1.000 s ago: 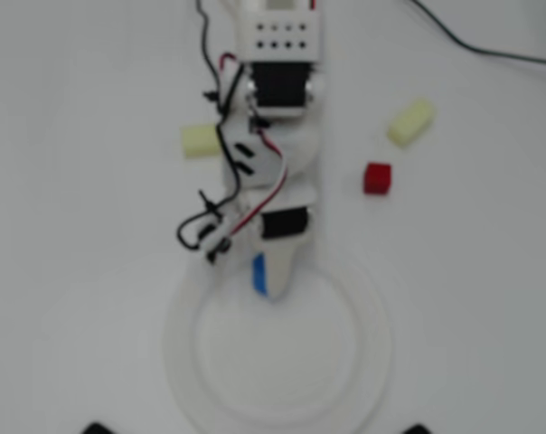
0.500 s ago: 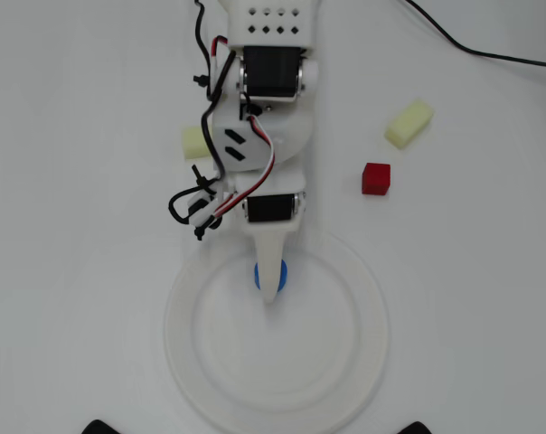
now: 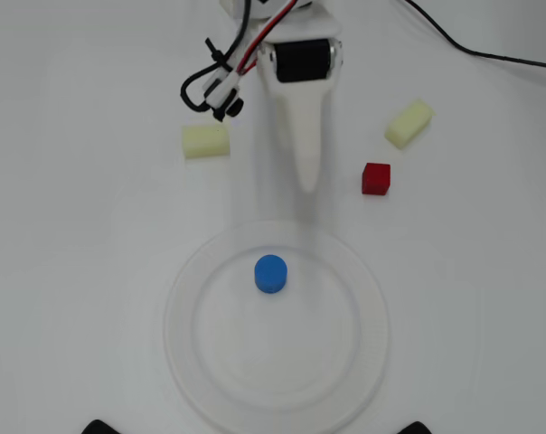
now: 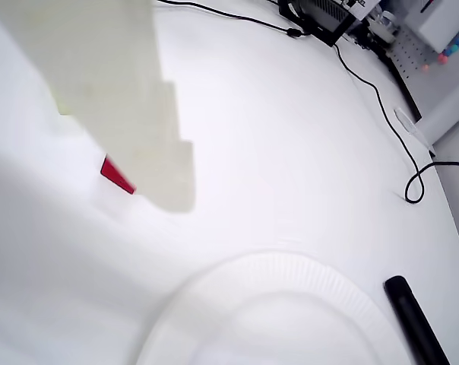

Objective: Grasp a blue block and put it in the dish.

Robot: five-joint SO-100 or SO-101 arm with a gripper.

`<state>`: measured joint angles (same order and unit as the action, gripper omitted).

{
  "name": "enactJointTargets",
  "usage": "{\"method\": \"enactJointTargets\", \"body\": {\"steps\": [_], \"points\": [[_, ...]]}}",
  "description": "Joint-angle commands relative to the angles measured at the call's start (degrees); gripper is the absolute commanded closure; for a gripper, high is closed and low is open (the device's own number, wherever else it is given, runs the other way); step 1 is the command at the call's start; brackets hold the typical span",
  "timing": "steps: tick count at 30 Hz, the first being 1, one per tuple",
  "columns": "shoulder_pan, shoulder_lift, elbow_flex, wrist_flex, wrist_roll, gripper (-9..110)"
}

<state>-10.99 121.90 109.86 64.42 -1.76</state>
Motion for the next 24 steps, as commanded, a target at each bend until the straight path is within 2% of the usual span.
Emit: {"method": "enactJointTargets", "body": {"steps": [1, 9, 14, 24], "points": [[-0.3, 16.7, 12.7, -0.6, 1.5, 65], [4.0, 55.6, 42.3, -1.6, 0.5, 67], [6.2, 74.7, 52.2, 6.5, -0.9, 67], [4.0, 75.7, 58.4, 10.6, 0.6, 69]]}}
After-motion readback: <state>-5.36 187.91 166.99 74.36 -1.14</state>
